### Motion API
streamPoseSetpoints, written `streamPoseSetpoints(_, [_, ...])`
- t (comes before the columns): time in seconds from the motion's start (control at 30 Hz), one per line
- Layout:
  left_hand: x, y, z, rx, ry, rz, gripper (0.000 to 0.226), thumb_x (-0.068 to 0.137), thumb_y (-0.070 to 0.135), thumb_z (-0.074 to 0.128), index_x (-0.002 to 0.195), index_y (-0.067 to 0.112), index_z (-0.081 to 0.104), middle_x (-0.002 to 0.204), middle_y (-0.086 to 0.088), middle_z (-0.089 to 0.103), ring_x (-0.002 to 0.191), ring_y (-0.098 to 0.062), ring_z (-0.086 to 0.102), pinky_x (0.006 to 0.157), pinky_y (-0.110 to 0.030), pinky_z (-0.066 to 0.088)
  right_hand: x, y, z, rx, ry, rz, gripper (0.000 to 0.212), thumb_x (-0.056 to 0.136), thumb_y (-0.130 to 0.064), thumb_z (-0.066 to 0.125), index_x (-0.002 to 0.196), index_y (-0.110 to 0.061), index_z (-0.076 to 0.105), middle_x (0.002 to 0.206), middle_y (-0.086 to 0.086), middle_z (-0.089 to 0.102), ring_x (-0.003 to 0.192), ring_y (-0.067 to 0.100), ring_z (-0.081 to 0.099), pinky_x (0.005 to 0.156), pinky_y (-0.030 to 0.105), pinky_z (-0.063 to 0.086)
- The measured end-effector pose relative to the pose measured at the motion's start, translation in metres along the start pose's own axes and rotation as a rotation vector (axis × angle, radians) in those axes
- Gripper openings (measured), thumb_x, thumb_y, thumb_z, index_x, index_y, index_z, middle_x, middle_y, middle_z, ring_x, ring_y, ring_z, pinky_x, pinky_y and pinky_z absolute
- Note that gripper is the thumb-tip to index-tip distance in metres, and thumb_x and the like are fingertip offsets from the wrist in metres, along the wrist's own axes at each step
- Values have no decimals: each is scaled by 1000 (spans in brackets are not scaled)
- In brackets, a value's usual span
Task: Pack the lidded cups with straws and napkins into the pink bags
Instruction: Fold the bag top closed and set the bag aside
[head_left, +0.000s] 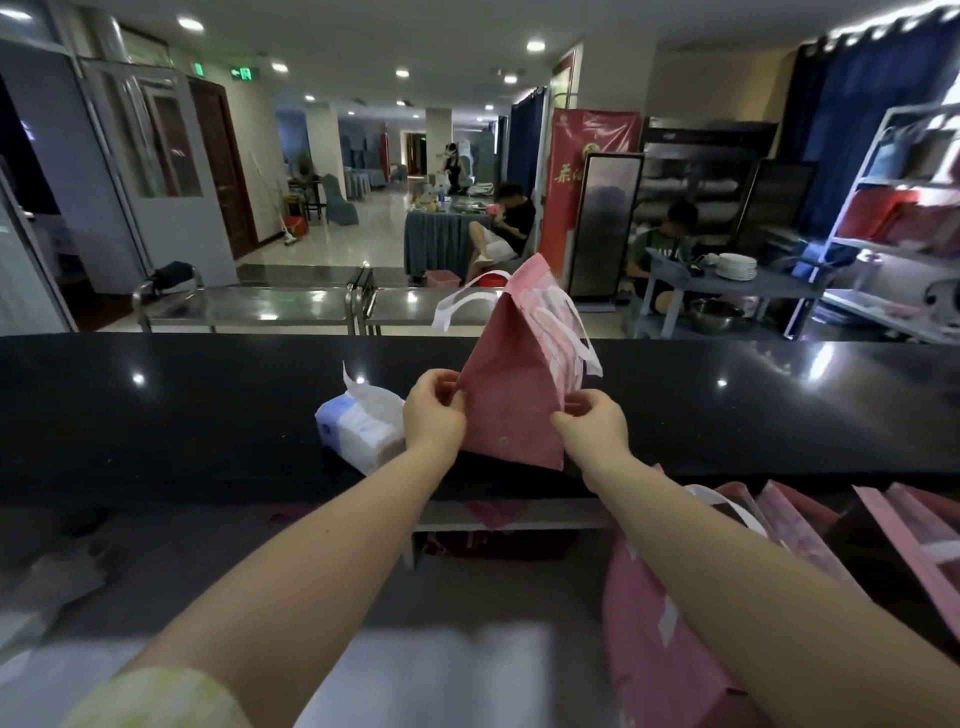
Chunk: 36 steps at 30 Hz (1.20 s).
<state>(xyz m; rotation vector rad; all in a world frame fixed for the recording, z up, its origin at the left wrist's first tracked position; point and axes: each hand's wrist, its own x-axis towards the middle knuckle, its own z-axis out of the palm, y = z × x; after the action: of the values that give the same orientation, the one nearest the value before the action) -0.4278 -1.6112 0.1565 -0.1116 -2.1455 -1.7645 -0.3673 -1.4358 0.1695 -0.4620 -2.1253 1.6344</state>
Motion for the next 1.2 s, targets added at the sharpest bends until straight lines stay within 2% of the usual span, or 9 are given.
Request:
streamPoseSetpoints(0.13, [9, -6, -12, 48, -61, 30, 21, 90, 13, 63, 81, 32, 60, 81, 12, 67, 79, -4, 63, 67, -17, 45, 4, 1, 7, 72, -16, 17, 23, 84, -9, 69, 106, -15, 64, 94, -2, 66, 84, 11, 64, 69, 26, 53])
streamPoseSetpoints(0.27, [17, -13, -36, 75, -59, 15, 17, 89, 18, 65, 79, 30, 61, 78, 13, 67, 75, 1, 62, 63, -16, 42, 11, 3, 23, 113, -87, 26, 19, 87, -9, 68, 103, -19, 65, 99, -1, 68, 90, 15, 66, 80, 34, 58])
streamPoseSetpoints(0.4, [26, -19, -70, 106, -42, 7, 14, 88, 22, 66, 78, 30, 62, 72, 18, 66, 67, 9, 60, 55, -7, 40, 8, -3, 53, 156, -125, 37, 15, 88, -12, 69, 92, -26, 64, 96, -3, 69, 88, 14, 67, 75, 30, 56])
streamPoseSetpoints(0.53, [34, -19, -94, 108, 10, -37, 13, 86, 21, 65, 75, 27, 62, 75, 14, 67, 71, 0, 60, 61, -20, 42, 3, -8, 83, 163, -155, 38, 13, 89, -14, 68, 97, -24, 68, 96, -6, 71, 88, 12, 68, 66, 22, 52])
streamPoseSetpoints(0.67, [35, -16, -105, 99, 45, -59, 15, 87, 19, 63, 75, 26, 60, 78, 13, 66, 73, -3, 60, 62, -21, 43, -1, -9, 100, 202, -175, 95, 17, 90, -20, 67, 108, -21, 69, 104, -2, 72, 94, 16, 68, 82, 35, 57])
streamPoseSetpoints(0.77, [32, -14, -108, 107, 53, -66, 16, 89, 20, 64, 76, 28, 59, 78, 14, 65, 73, -1, 58, 61, -19, 40, -4, -9, 102, 200, -165, 120, 24, 91, -19, 66, 115, -17, 67, 106, -1, 71, 96, 18, 67, 87, 39, 57])
streamPoseSetpoints(0.9, [32, -12, -111, 95, 44, -84, 11, 87, 16, 67, 85, 27, 63, 81, 14, 65, 78, -6, 61, 64, -20, 44, -8, -16, 98, 108, -147, 19, 25, 89, -16, 68, 114, -17, 65, 101, -6, 68, 89, 10, 65, 75, 28, 55])
streamPoseSetpoints(1.07, [28, 4, -115, 171, -14, 46, 22, 86, 13, 68, 107, 20, 69, 91, 14, 66, 92, -11, 64, 86, -25, 49, -11, -34, 83, 24, -141, -110, 24, 84, -14, 73, 107, -18, 66, 98, -4, 68, 89, 12, 65, 77, 30, 54])
streamPoseSetpoints(1.2, [14, 33, -110, 400, 3, 269, 26, 83, 17, 69, 107, 24, 70, 104, 7, 67, 100, -17, 62, 86, -34, 51, -11, -51, 63, -127, -165, -247, 17, 82, -13, 73, 95, -22, 66, 93, -6, 67, 86, 9, 62, 73, 23, 48])
